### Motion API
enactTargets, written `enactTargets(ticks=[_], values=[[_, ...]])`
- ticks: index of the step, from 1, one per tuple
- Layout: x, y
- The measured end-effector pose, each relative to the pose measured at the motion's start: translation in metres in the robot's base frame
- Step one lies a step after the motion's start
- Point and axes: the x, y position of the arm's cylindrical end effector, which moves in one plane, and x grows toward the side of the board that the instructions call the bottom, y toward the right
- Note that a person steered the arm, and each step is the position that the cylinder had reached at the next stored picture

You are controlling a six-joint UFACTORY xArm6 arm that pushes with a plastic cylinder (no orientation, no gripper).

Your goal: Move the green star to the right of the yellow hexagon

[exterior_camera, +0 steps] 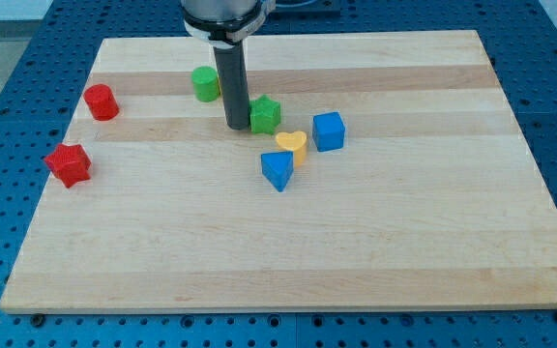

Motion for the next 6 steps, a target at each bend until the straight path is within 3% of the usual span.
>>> enactTargets(ticks=[3,6], values=[[0.022,0.045],[-0.028,0.073]])
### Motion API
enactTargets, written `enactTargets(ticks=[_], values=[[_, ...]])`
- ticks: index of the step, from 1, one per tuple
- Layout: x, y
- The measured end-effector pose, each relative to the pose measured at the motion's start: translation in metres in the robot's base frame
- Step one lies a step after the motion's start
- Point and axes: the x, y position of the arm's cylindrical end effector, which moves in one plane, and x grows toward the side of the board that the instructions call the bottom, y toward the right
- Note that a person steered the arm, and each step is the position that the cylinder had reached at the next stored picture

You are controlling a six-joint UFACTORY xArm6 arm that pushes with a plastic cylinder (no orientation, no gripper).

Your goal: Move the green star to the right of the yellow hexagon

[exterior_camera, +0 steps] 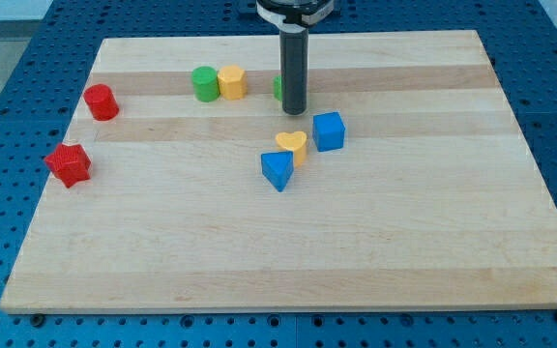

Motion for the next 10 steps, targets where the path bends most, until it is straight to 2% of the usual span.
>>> enactTargets(ticks=[3,4,5,6,8,10], values=[[-0.017,0.0],[-0.011,0.017],[-0.007,0.057],[-0.021,0.087],[-0.042,0.086],[-0.043,0.056]])
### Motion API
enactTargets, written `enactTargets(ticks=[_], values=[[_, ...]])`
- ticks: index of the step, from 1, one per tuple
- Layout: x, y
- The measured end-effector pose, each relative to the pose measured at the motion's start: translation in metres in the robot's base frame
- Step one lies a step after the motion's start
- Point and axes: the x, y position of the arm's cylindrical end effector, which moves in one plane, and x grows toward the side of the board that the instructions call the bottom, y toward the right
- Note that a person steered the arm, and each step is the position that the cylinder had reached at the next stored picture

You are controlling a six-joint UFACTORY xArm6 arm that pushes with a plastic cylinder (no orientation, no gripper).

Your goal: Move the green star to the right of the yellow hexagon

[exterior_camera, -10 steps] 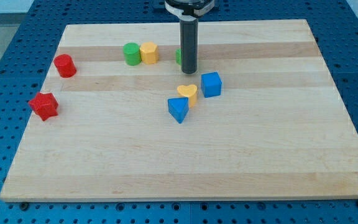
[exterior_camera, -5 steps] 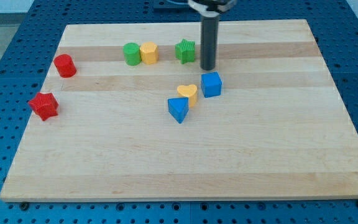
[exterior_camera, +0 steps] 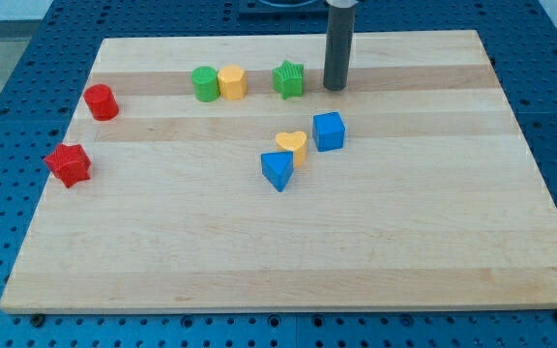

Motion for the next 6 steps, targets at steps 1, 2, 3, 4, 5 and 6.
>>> enactTargets(ticks=[1,2,3,4,5,6], values=[[-0.001,0.023],[-0.011,0.03],[-0.012,0.008],[-0.012,-0.024],[-0.012,-0.052],[-0.012,-0.073]])
